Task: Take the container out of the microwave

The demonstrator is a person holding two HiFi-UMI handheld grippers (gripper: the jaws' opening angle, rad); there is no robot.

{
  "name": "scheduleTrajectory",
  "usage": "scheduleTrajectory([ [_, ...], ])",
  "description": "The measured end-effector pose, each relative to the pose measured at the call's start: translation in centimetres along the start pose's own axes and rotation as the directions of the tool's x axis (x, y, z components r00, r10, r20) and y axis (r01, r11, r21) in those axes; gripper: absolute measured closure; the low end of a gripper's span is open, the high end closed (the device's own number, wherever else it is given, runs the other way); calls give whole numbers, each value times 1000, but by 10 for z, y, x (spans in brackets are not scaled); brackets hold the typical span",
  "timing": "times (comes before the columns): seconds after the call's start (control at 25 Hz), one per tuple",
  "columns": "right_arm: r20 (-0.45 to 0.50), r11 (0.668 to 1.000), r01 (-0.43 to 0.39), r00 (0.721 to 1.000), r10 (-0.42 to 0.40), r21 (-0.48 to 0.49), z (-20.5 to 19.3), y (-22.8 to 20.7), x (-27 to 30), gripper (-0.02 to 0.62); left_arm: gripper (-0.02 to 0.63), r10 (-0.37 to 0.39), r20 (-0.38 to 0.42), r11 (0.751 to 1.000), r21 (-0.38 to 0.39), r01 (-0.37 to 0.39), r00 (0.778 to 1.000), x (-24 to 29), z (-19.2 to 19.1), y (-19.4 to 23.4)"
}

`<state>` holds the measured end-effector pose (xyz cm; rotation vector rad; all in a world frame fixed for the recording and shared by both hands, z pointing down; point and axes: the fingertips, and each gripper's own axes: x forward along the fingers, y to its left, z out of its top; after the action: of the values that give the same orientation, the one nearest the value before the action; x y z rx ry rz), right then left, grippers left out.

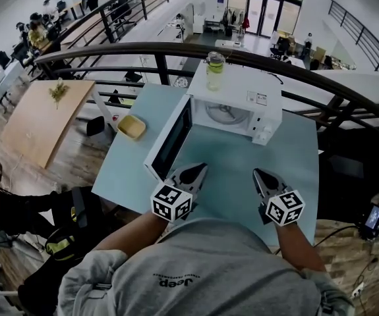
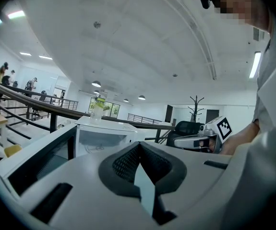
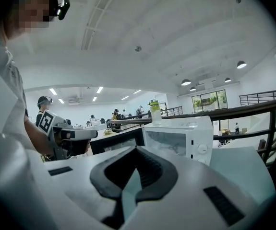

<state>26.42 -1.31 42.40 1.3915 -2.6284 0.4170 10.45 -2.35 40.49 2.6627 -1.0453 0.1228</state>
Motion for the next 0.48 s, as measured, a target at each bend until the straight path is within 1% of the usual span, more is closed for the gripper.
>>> scheduleTrajectory([
  [0.48,1,999,-20,1000,20,-25,9,-8,9,580,591,4,13,1000,6,-4,1000,10,8,5],
])
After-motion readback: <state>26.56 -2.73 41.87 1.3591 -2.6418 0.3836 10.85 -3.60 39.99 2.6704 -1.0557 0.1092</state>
